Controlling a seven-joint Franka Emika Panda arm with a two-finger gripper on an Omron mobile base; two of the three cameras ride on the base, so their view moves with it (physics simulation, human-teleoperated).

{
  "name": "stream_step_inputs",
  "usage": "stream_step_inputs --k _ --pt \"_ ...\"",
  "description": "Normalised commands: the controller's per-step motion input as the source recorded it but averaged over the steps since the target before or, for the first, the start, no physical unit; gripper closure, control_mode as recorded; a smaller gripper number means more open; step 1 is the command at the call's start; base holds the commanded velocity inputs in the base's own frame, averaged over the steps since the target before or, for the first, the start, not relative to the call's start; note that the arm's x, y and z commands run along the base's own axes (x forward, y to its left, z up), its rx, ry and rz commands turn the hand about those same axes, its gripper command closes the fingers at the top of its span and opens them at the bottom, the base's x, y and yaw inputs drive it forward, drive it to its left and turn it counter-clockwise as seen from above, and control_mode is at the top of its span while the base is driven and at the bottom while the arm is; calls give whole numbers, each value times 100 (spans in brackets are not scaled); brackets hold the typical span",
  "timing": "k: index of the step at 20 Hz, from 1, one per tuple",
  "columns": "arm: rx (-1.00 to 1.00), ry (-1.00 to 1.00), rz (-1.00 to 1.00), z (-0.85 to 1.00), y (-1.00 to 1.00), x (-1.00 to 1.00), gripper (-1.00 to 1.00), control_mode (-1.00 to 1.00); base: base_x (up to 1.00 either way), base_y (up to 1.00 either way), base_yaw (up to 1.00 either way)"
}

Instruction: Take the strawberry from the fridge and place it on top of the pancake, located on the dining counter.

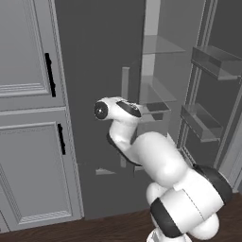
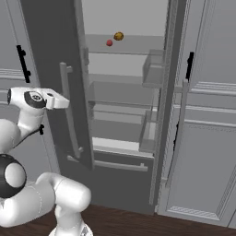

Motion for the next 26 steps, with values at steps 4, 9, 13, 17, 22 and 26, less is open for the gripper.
stream_step_inputs --k 4,9,13,17,22,26 --pt "0 0 -35 -12 48 -81 100 -100 0 0 0" --pt "-1 0 -33 -6 71 -69 -100 -100 0 0 0" --pt "0 0 -23 -2 51 -33 -100 -100 0 0 0" --pt "-1 9 -1 -15 5 -1 -100 -100 0 0 0" --pt "6 8 18 -3 -8 -36 -100 -100 0 0 0" --pt "4 0 27 15 11 -49 -100 -100 0 0 0"
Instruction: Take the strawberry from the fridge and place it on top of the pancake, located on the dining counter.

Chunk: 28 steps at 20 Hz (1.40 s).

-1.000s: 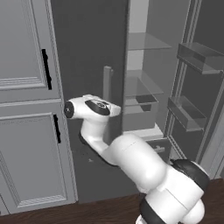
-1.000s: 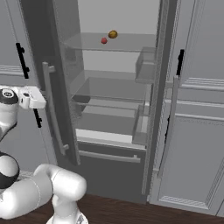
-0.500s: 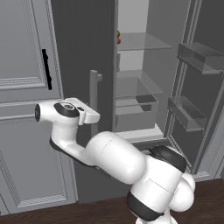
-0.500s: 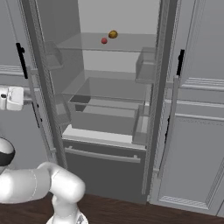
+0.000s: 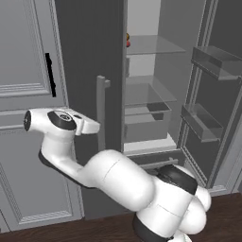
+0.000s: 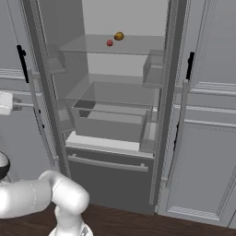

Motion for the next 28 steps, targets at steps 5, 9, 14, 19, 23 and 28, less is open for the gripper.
stream_step_inputs --k 5,9,14,19,23,28 --pt "34 1 35 0 -75 -94 -100 -100 0 0 0" --pt "49 -1 26 17 -65 -89 -100 -100 0 0 0" --pt "72 -1 7 65 -98 -26 -100 -100 0 0 0" --pt "84 3 0 60 -100 0 -100 -100 0 0 0" --pt "66 12 0 19 -63 0 -100 -100 0 0 0" --pt "58 35 0 5 -31 42 -100 -100 0 0 0"
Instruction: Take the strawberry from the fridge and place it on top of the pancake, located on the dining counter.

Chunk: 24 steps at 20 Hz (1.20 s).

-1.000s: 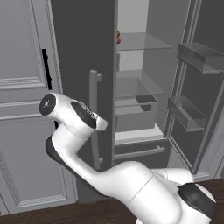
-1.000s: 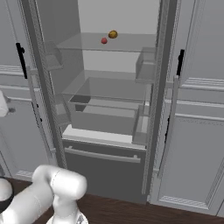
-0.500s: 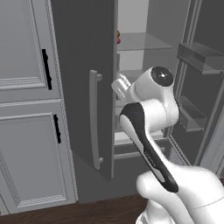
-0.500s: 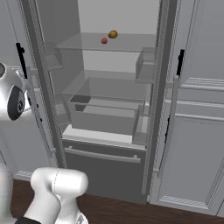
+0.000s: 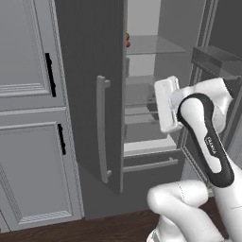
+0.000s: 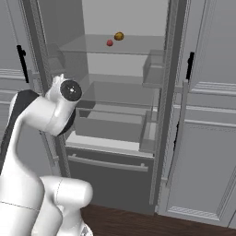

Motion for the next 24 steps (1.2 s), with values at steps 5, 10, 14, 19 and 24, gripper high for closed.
stream_step_inputs --k 5,10,14,19,24 --pt "20 36 8 -6 12 47 -100 -100 0 0 0" --pt "2 23 19 -20 21 60 -100 -100 0 0 0" --pt "12 15 16 -44 2 96 -100 -100 0 0 0" --pt "20 13 16 -45 15 90 -100 -100 0 0 0" --pt "7 0 27 -25 54 53 -100 -100 0 0 0"
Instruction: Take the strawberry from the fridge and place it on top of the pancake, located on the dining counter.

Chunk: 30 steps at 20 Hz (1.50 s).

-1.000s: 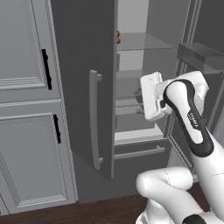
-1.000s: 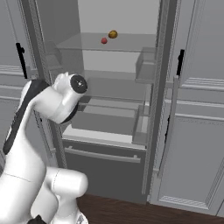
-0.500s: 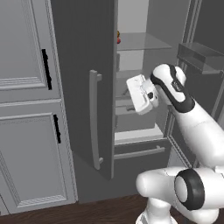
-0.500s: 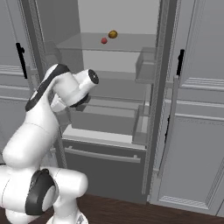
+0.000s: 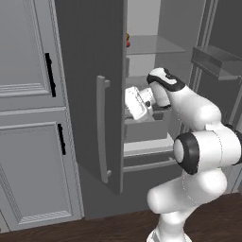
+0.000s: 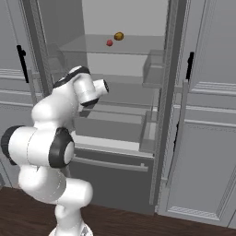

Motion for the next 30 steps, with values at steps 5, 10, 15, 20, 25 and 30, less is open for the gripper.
stream_step_inputs --k 5,10,15,20,25,30 --pt "4 4 29 -25 57 37 -100 -100 0 0 0" --pt "0 5 8 -19 95 -9 -100 -100 0 0 0" --pt "0 1 -4 -12 92 -20 -100 -100 0 0 0" --pt "0 0 -11 -4 79 -7 -100 -100 0 0 0" --pt "0 0 -10 0 62 0 -100 -100 0 0 0" --pt "0 0 -4 0 19 0 -100 -100 0 0 0"
